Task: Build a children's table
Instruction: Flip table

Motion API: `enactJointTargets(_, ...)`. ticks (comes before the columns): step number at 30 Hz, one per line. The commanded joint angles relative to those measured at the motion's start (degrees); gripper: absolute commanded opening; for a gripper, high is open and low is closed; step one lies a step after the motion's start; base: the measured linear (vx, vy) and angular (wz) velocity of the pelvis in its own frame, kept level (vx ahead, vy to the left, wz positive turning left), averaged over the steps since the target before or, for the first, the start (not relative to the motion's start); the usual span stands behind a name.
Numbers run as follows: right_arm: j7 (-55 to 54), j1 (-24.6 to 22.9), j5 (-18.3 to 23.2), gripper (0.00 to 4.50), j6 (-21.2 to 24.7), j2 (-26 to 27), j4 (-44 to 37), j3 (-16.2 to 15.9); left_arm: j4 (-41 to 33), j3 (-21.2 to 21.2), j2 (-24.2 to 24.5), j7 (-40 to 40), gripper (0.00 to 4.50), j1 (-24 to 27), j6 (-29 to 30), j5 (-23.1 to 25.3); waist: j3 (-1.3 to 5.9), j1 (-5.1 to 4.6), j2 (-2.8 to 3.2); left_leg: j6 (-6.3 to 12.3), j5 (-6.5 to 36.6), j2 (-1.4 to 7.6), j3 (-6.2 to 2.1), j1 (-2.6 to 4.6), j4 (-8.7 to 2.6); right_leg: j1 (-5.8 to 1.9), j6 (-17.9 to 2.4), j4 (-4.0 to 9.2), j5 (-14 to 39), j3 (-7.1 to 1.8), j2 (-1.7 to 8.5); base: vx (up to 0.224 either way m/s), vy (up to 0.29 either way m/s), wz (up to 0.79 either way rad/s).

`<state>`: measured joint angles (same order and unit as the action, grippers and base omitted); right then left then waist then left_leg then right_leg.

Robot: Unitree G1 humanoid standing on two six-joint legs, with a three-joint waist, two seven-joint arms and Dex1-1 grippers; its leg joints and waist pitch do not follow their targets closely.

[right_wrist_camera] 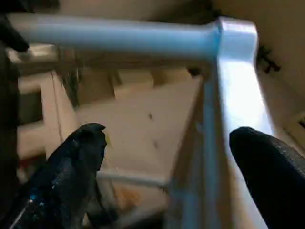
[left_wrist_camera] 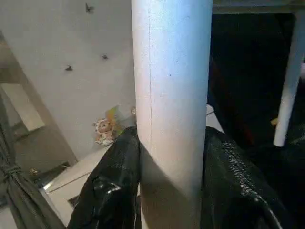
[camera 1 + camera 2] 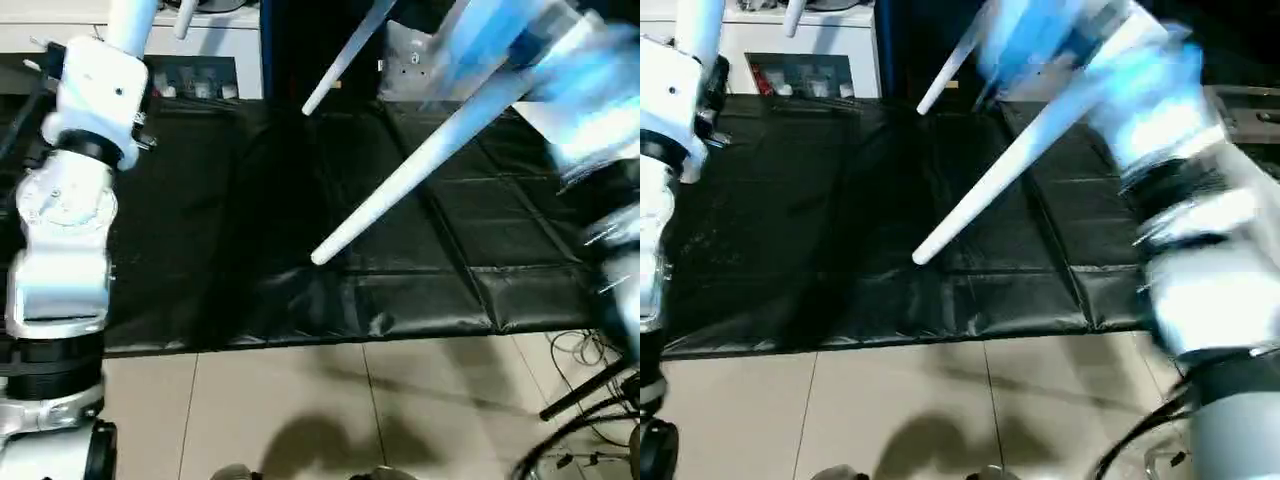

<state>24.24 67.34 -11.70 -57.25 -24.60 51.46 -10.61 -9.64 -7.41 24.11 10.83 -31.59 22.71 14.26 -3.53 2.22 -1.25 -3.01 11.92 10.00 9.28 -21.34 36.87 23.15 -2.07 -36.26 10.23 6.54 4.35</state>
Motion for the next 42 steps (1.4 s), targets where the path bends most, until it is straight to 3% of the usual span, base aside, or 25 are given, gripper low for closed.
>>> enactJointTargets(1,1.6,-4.3,4.2,4.50,0.3,1.3,-4.0,-0.2,3.0,2.3,-0.7,1.0,1.60,2.8,2.3,-0.6,3.80,-0.23,0.91,2.12,18.8,3.10,-1.33,0.40,-4.87,-2.35,-9.5,4.81,16.7,-3.73,4.04,0.000,0.000,0.00)
enactJointTargets(2,3.7,-9.2,8.9,4.50,3.7,3.2,-7.4,-0.8,3.1,2.0,-0.7,0.9,1.60,3.5,2.1,-0.7,3.99,-0.25,1.17,1.97,19.2,3.17,-1.42,0.53,-4.94,-2.38,-10.0,4.66,15.9,-3.71,3.95,0.000,0.000,0.00)
enactJointTargets(3,4.1,-9.9,9.7,4.50,4.3,3.5,-8.0,-0.9,3.1,2.0,-0.7,0.9,1.60,3.6,2.1,-0.7,3.91,-0.18,1.16,2.11,19.6,3.20,-1.35,0.71,-5.03,-2.29,-10.1,4.89,15.9,-3.77,3.95,0.000,0.000,0.00)
enactJointTargets(4,5.4,-14.5,13.7,4.50,8.0,4.9,-11.9,-1.4,3.3,1.8,-0.7,0.9,1.59,4.1,1.7,-0.7,3.91,-0.31,1.00,2.22,19.5,3.18,-1.38,0.53,-5.06,-2.47,-10.1,4.79,15.7,-3.77,3.91,0.000,0.000,0.00)
enactJointTargets(9,2.8,-27.2,20.1,4.50,16.7,7.1,-24.6,-1.9,5.2,1.9,-0.7,1.4,1.59,6.3,-3.8,-1.6,3.96,0.43,1.17,0.83,20.3,3.32,-1.62,0.71,-5.55,-2.54,-8.5,5.19,17.9,-3.91,4.17,0.000,0.000,0.00)
enactJointTargets(15,1.3,-42.3,21.7,4.50,23.1,8.2,-32.4,-1.4,8.3,3.4,-1.5,3.3,1.59,9.9,-14.0,-4.2,3.42,0.89,1.36,-0.60,26.3,3.22,-1.81,1.71,-6.08,-1.71,-5.1,6.81,25.7,-3.72,4.14,0.000,0.000,0.00)
enactJointTargets(16,0.5,-45.4,23.1,4.50,25.1,8.7,-34.8,-0.5,8.8,3.5,-1.8,3.3,1.59,10.3,-14.7,-4.5,3.38,0.79,1.81,-0.74,27.0,3.30,-2.04,1.55,-6.31,-1.97,-4.6,6.96,25.9,-3.60,4.11,0.000,0.000,0.00)
enactJointTargets(17,0.5,-45.4,23.1,4.50,25.1,8.7,-34.8,-0.5,8.8,3.5,-1.8,3.3,1.59,10.3,-14.7,-4.5,3.39,0.72,1.60,-0.67,26.9,3.32,-2.01,1.61,-6.32,-1.97,-4.3,7.10,25.8,-3.64,4.08,0.000,0.000,0.00)
enactJointTargets(18,-0.6,-47.6,24.4,4.50,26.5,9.0,-36.4,0.4,9.1,3.4,-2.1,3.3,1.59,10.5,-14.8,-4.9,3.28,0.72,1.86,-0.74,27.8,3.33,-2.01,1.95,-6.43,-1.81,-4.1,7.39,26.2,-3.59,4.05,0.000,0.000,0.00)
enactJointTargets(19,-1.9,-49.8,26.1,4.50,28.0,9.4,-37.6,1.6,9.7,3.4,-2.0,3.4,1.59,10.8,-15.3,-5.0,3.27,0.85,2.56,-0.89,28.5,3.32,-2.19,2.05,-6.49,-1.84,-4.2,7.27,26.4,-3.51,4.21,0.000,0.000,0.00)
enactJointTargets(22,-4.4,-54.0,28.7,4.50,31.9,9.6,-41.1,3.8,11.6,3.3,-1.5,3.5,1.59,11.7,-17.3,-5.3,2.83,0.51,2.26,-1.13,31.4,3.19,-2.40,2.42,-6.72,-1.70,-2.3,8.18,30.7,-3.02,4.10,0.000,0.000,0.00)
enactJointTargets(24,-6.2,-55.1,29.6,4.50,34.2,9.9,-42.7,5.4,12.6,3.4,-1.0,3.5,1.59,12.3,-18.5,-5.4,2.62,-0.03,2.41,-1.26,33.8,2.87,-2.60,3.00,-6.46,-1.70,0.0,9.35,36.0,-1.94,4.17,0.000,0.000,0.00)
enactJointTargets(27,-9.6,-54.8,29.8,4.50,36.3,10.5,-42.2,8.6,13.1,3.1,-0.5,3.6,1.59,13.1,-19.5,-5.6,2.63,-0.63,2.77,-1.62,36.5,3.07,-3.05,4.02,-6.77,-2.04,0.4,10.17,35.1,-0.86,4.16,0.000,0.000,0.00)
enactJointTargets(29,-10.8,-54.6,29.2,4.50,37.5,10.5,-42.4,9.7,13.4,3.0,-0.4,3.6,1.59,13.3,-20.1,-5.6,2.54,-1.00,2.88,-1.92,37.4,3.25,-3.32,3.59,-7.24,-2.38,0.2,10.03,33.6,-0.81,4.15,0.000,0.000,0.00)
enactJointTargets(31,-10.9,-53.8,29.4,4.50,38.6,10.3,-41.9,10.1,13.6,3.0,-0.3,3.6,1.59,13.4,-20.4,-5.7,2.52,-1.35,2.88,-2.19,38.7,3.23,-3.43,3.66,-7.26,-2.43,0.3,10.07,34.1,-0.55,4.29,0.000,0.000,0.00)
enactJointTargets(33,-10.9,-51.9,30.2,4.50,41.3,9.6,-41.0,10.7,13.8,3.4,-0.1,3.8,1.59,13.8,-20.8,-5.8,2.31,-1.67,3.26,-2.52,40.9,3.44,-3.74,3.84,-7.53,-2.73,0.4,10.12,34.2,0.22,4.29,0.000,0.000,0.00)
enactJointTargets(34,-11.2,-50.4,30.9,4.50,43.0,9.4,-40.0,11.3,14.0,3.6,0.0,3.8,1.59,13.9,-21.2,-5.9,2.22,-1.84,3.33,-3.00,42.8,3.73,-4.00,3.68,-7.94,-3.07,0.3,9.66,32.9,0.52,4.10,0.000,0.000,0.00)
enactJointTargets(36,-11.0,-47.0,32.3,4.50,46.0,9.1,-37.1,12.4,14.5,3.9,0.1,3.8,1.59,14.0,-21.7,-5.8,2.04,-1.85,3.37,-3.51,45.2,3.92,-3.87,3.70,-8.53,-3.07,0.0,8.94,32.2,0.37,3.77,0.000,0.000,0.00)
enactJointTargets(38,-9.5,-43.9,33.5,4.50,47.8,9.1,-34.3,12.8,14.8,4.0,0.2,3.7,1.59,14.0,-21.9,-5.8,1.99,-1.89,3.35,-3.70,44.9,3.47,-3.48,4.16,-8.06,-2.60,0.1,9.30,34.6,0.39,4.06,0.000,0.000,0.00)
enactJointTargets(40,-7.2,-40.0,34.2,4.50,48.8,9.3,-30.0,13.4,15.2,4.1,0.5,3.7,1.59,13.9,-22.2,-5.9,1.97,-2.22,3.36,-3.22,42.9,2.82,-3.33,4.78,-6.90,-2.23,1.7,10.81,39.5,1.55,4.41,0.000,0.000,0.00)
enactJointTargets(41,-7.1,-39.3,34.1,4.50,49.0,9.3,-29.2,13.6,15.4,4.1,0.5,3.7,1.59,13.9,-22.2,-5.9,1.81,-2.46,3.41,-3.15,43.1,2.91,-3.48,4.60,-6.99,-2.36,2.1,10.83,40.0,2.00,4.28,0.000,0.000,0.00)
enactJointTargets(42,-7.2,-36.6,33.7,4.50,49.6,9.3,-25.6,14.3,15.7,4.1,0.6,3.7,1.59,13.7,-22.4,-5.9,1.72,-2.22,4.07,-3.39,45.3,3.63,-3.63,3.74,-8.17,-3.27,2.0,9.49,37.5,2.21,3.59,0.000,0.000,0.00)
